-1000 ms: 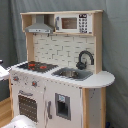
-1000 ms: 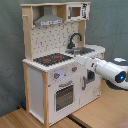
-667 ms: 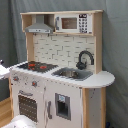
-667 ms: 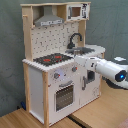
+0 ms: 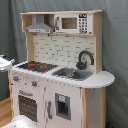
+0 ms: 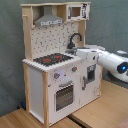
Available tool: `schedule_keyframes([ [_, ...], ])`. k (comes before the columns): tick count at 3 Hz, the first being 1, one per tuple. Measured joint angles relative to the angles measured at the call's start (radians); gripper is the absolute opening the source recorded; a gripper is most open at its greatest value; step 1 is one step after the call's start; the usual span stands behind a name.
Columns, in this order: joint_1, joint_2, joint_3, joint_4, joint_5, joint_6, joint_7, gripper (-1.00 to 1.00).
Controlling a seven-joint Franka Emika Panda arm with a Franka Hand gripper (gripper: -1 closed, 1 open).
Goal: Play with the kitchen
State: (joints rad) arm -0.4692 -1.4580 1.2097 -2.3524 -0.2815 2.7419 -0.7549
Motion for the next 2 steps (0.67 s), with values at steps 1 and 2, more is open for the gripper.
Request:
schedule_keyframes([
  [1,-0.001,0.017,-0.066,0.000,0.000,0.015,-0.097,1.00],
  [2,-0.003,0.041,-0.121,0.000,0.000,0.038,-0.177,1.00],
])
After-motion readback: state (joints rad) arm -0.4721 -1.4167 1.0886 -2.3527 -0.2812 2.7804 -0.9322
